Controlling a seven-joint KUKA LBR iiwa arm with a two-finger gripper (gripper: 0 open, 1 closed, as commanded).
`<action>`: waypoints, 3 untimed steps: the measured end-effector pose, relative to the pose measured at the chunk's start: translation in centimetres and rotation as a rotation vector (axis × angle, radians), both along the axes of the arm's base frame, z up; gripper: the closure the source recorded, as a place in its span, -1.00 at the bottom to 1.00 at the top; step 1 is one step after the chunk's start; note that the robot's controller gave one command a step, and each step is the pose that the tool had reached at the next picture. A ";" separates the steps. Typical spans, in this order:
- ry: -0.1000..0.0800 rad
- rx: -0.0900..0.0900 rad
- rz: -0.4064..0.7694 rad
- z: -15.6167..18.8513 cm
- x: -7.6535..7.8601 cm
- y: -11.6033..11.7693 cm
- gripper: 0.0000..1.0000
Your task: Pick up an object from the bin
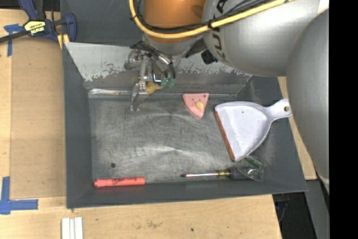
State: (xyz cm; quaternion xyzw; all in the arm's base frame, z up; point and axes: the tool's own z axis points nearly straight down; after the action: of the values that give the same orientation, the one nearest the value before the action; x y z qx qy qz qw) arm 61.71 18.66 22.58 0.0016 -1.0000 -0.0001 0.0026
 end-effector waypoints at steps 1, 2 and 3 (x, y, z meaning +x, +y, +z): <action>-0.009 0.001 -0.003 0.5 0.2 -0.1 -1.00; -0.010 0.001 -0.172 -4.4 0.3 -1.9 -1.00; -0.007 0.000 -0.026 -6.0 0.3 -7.3 -1.00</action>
Offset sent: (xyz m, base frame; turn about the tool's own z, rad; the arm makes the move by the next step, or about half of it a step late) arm 0.0027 -0.0601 -0.1558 0.5413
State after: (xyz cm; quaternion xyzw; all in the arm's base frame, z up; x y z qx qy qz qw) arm 62.05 11.34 16.54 -0.0113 -0.9999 -0.0001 -0.0009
